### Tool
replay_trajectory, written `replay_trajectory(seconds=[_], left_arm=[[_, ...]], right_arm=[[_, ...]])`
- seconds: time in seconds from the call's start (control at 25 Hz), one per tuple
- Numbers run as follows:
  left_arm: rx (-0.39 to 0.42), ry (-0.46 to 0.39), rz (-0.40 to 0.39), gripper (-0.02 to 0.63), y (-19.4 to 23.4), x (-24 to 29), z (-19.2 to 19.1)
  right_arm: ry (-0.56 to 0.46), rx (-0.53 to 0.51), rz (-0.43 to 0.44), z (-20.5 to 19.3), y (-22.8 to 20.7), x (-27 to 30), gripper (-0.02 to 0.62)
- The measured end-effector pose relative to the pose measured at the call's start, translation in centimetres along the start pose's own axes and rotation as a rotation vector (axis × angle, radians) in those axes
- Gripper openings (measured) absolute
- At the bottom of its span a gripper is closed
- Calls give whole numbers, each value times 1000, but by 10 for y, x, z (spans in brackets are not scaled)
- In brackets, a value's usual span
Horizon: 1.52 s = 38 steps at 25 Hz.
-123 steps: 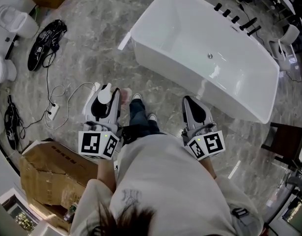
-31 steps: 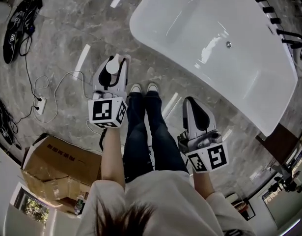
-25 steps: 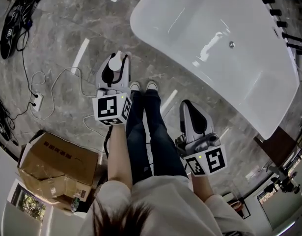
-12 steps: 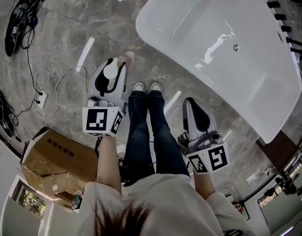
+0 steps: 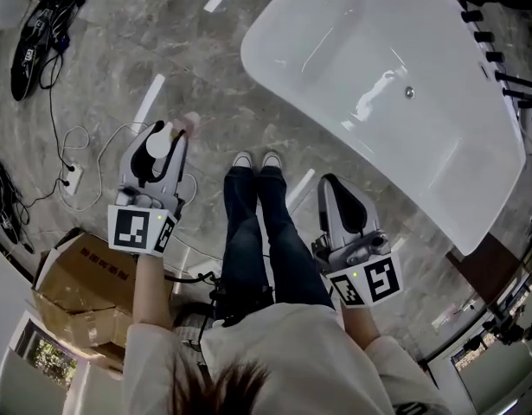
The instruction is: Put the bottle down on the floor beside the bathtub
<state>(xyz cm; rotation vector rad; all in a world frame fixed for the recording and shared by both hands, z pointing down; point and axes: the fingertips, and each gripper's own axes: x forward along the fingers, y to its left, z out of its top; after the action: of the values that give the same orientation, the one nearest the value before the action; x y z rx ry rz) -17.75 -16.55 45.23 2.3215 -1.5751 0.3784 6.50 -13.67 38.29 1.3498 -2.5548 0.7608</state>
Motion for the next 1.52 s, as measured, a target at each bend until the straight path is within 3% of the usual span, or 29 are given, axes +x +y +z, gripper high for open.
replay_trajectory(seconds=[0.2,0.72,1.08,1.52], left_arm=[[-11,-27,5,204,1,15,-22],[-42,-52,-84,204,-28,105,-123],[-76,15,-103,204,-38,158,-225],[-92,78,-86,204,-36,210,-312]], right_arm=[[15,-4,-11,-17,-2,10,-2],[18,21,-102,-81,-38,33,-2],[70,58,-144,-139,-63,40,-2],[73,88,-204,-177,-88,47,-2]])
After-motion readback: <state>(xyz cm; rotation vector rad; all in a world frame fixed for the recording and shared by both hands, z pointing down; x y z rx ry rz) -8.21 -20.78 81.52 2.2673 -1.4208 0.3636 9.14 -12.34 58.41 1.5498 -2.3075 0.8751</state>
